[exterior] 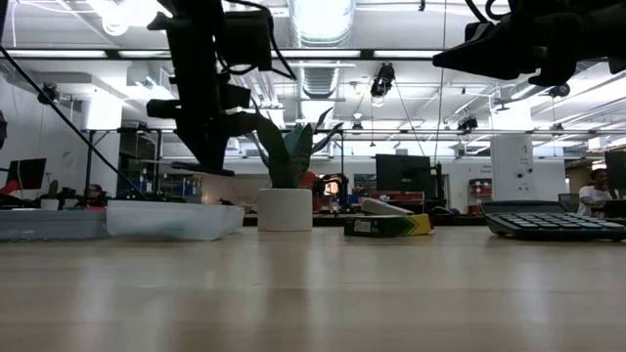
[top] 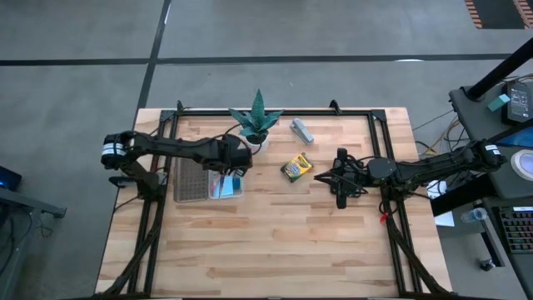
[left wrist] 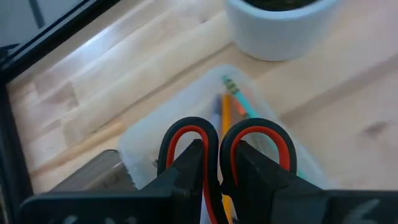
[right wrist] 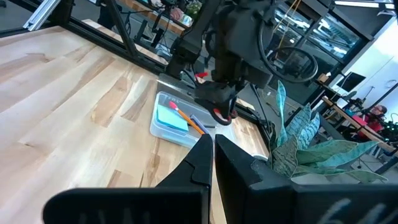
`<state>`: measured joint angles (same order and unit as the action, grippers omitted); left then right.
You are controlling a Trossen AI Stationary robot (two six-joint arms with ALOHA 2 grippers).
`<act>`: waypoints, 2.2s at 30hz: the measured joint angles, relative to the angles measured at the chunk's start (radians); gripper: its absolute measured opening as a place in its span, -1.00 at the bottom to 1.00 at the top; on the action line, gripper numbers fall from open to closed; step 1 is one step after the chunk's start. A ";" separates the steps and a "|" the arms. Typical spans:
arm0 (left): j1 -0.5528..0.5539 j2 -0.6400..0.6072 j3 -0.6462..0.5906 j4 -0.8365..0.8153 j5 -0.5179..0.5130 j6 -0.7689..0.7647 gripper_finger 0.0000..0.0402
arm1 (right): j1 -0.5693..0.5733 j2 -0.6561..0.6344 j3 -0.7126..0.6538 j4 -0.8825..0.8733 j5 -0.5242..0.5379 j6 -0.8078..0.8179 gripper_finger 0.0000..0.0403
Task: Pack school essentials
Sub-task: Put the black scissors into the white and black box, then put the yellow crayon box into the white and black box
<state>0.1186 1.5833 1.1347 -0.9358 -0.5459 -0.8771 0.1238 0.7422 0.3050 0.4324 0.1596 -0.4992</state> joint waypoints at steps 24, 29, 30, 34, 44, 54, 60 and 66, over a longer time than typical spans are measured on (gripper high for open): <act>0.086 0.000 -0.115 0.093 -0.109 -0.263 -0.73 | 0.000 0.000 0.000 -0.001 0.000 -0.010 -0.96; 0.089 0.000 -0.118 0.141 -0.117 -0.268 -0.73 | 0.000 0.000 0.000 -0.002 0.000 -0.011 -0.96; 0.089 0.000 -0.120 0.149 -0.117 -0.268 -0.73 | 0.000 0.000 0.000 -0.002 0.000 -0.014 -0.96; 0.089 0.000 -0.129 0.167 -0.123 -0.269 -0.69 | 0.000 0.000 0.000 -0.002 0.000 -0.016 -0.96; 0.089 0.002 -0.130 0.168 -0.123 -0.268 -0.34 | 0.000 0.000 0.000 -0.004 0.000 -0.017 -0.96; 0.076 0.001 -0.130 0.166 -0.118 -0.216 -0.23 | 0.000 0.000 0.000 -0.007 0.000 -0.017 -0.96; -0.006 -0.020 -0.128 0.161 -0.118 -0.185 -0.22 | 0.000 0.000 0.000 -0.009 0.000 -0.019 -0.96; -0.145 -0.028 -0.125 0.168 -0.119 -0.179 -0.22 | 0.000 0.000 0.000 -0.009 0.006 -0.018 -0.96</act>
<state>-0.0266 1.5555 1.0100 -0.7673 -0.6647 -1.0564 0.1238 0.7422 0.3050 0.4235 0.1653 -0.5172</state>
